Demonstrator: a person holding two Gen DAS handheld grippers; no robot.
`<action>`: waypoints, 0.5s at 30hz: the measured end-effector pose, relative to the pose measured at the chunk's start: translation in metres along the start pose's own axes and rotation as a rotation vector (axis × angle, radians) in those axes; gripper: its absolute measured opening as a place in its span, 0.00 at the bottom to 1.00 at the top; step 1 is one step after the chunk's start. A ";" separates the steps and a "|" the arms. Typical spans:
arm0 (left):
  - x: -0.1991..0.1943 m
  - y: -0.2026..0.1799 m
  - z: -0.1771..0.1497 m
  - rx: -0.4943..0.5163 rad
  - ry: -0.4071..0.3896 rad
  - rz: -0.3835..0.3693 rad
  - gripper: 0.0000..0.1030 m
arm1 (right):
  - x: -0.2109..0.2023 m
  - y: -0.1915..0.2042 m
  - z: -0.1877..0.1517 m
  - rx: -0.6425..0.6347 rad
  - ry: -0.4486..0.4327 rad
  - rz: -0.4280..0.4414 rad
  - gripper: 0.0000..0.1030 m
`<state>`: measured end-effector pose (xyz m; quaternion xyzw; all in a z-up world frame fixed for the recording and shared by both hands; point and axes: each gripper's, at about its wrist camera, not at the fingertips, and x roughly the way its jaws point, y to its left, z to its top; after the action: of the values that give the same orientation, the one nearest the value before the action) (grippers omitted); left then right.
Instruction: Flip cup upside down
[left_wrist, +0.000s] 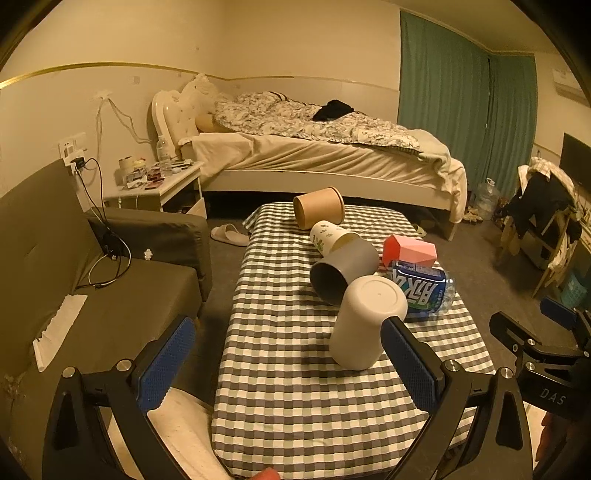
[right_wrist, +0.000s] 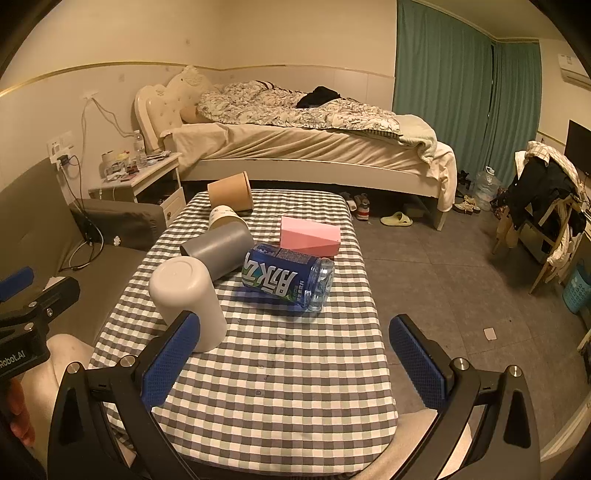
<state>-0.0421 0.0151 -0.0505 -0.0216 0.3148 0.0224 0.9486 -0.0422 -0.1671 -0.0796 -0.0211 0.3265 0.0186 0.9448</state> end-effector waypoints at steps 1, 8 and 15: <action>0.000 0.000 0.000 -0.002 0.001 0.000 1.00 | 0.000 0.000 0.000 -0.001 -0.001 0.000 1.00; 0.001 0.002 -0.001 -0.001 0.004 0.003 1.00 | 0.000 0.000 0.000 0.000 0.001 0.000 1.00; 0.002 0.002 -0.003 0.011 0.005 0.008 1.00 | -0.001 -0.001 -0.001 0.002 0.001 0.001 1.00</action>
<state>-0.0420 0.0168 -0.0541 -0.0153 0.3174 0.0247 0.9478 -0.0433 -0.1684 -0.0799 -0.0200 0.3271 0.0188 0.9446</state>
